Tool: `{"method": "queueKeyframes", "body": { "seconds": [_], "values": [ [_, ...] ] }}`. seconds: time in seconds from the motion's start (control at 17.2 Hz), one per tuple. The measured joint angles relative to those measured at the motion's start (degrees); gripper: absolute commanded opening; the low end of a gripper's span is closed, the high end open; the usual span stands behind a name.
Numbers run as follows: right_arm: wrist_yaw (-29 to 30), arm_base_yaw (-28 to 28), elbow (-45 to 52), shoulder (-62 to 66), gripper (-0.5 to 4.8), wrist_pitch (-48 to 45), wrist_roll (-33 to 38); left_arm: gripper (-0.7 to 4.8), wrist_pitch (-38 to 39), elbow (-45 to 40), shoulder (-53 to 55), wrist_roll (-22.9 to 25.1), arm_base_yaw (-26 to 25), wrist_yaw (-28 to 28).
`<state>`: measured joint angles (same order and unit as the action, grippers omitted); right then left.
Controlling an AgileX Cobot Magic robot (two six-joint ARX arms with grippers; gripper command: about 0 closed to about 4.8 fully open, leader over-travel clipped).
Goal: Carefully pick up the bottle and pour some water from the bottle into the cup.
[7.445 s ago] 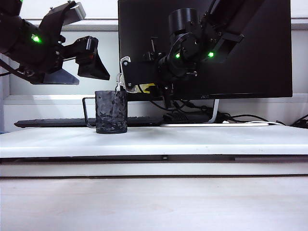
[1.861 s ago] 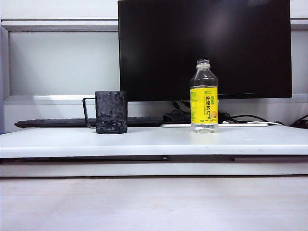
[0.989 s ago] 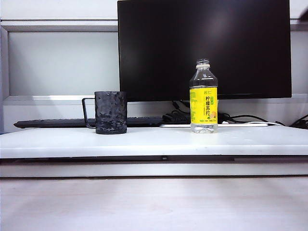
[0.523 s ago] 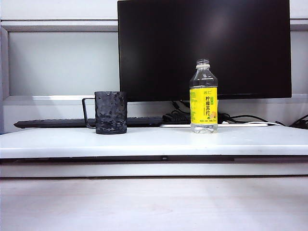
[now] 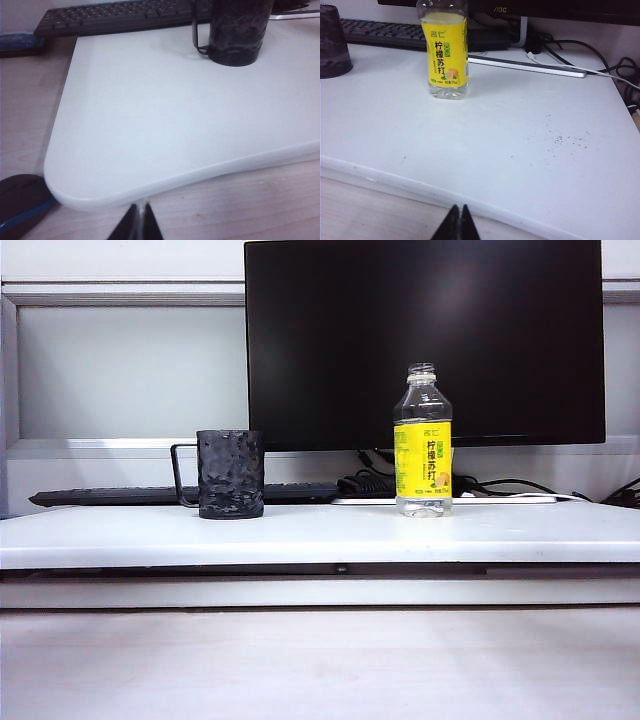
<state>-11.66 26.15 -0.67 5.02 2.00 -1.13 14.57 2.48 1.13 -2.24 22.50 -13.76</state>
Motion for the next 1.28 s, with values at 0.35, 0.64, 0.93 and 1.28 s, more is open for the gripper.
{"method": "queueKeyframes", "body": {
  "seconds": [0.35,0.64,0.93,1.28],
  "values": [
    [0.0,-1.3,0.0,-1.2,0.09,0.0,0.0,0.21,-0.6,-0.2,-0.9,0.0,-1.3,0.1],
    [0.1,-11.4,0.0,-4.9,0.12,-1.2,0.0,0.21,-0.6,-0.2,-0.9,0.0,-15.4,0.5],
    [-0.3,-20.4,0.0,-4.9,0.12,-1.6,0.0,0.21,-2.5,-0.7,-0.9,0.0,-20.4,0.1],
    [-0.3,-21.5,0.0,-4.9,0.12,-1.2,0.0,0.21,-5.7,-1.7,-0.9,0.0,-19.9,1.0]
  ]
}}
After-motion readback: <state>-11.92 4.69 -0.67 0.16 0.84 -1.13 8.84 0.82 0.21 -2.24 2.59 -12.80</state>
